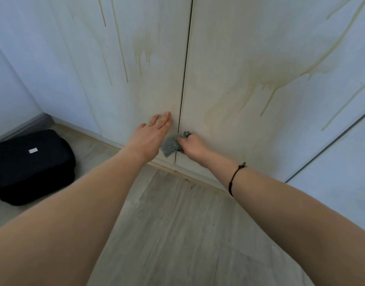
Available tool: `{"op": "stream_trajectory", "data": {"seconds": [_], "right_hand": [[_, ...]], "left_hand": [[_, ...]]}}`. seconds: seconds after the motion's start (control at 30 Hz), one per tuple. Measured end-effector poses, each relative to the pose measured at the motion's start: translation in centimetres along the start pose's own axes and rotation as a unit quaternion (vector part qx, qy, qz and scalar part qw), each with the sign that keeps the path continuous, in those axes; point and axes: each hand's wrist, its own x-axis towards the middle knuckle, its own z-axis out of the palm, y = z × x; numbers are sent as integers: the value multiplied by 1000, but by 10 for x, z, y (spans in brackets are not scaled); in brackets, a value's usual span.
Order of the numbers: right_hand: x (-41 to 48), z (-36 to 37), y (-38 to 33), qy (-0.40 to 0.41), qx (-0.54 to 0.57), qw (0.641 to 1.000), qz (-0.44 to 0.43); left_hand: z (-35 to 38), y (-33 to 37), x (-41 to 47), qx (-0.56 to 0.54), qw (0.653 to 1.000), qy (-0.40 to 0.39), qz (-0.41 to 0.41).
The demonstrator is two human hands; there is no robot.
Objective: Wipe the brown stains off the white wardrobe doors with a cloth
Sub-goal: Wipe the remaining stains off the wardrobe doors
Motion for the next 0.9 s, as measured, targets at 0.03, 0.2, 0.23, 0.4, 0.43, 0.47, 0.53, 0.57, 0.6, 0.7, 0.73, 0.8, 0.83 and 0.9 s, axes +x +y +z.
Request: {"op": "stream_trajectory", "data": {"seconds": [0.03, 0.2, 0.23, 0.4, 0.43, 0.47, 0.53, 0.57, 0.6, 0.7, 0.73, 0.8, 0.83, 0.9], "right_hand": [[-3, 3, 18, -27, -64, 997, 19], [0, 11, 60, -90, -195, 971, 102], [2, 14, 55, -77, -177, 977, 91], [11, 25, 27, -33, -7, 999, 5], [9, 23, 30, -43, -37, 998, 11], [5, 22, 39, -49, -86, 995, 35], [-3, 22, 64, -60, -179, 977, 99], [-8, 20, 73, -71, -200, 970, 122], [-9, 17, 77, -73, -201, 968, 127], [-10, 6, 60, -31, -108, 991, 78], [-12, 0, 47, -5, -37, 998, 58], [-14, -15, 16, 38, 83, 996, 3], [-18, -25, 5, 52, 111, 992, -27], [-29, -46, -5, 70, 99, 991, -64]], "left_hand": [[2, 1, 0, 3, 1000, 3, -2], [9, 6, 1, 0, 1000, 13, -13], [11, 7, 1, 2, 1000, 17, -15], [19, 7, -2, 29, 999, 37, -13], [18, 8, -1, 29, 999, 36, -11], [17, 9, -1, 29, 999, 33, -11], [14, 7, -2, 44, 998, 30, -17], [14, 6, -3, 46, 998, 27, -17], [15, 6, -3, 45, 999, 25, -16], [16, 7, -3, 46, 999, 23, -18], [17, 9, -2, 45, 998, 25, -19], [17, 9, 0, 48, 998, 26, -17], [17, 10, 0, 49, 998, 26, -17], [14, 11, -1, 50, 998, 21, -23]]}}
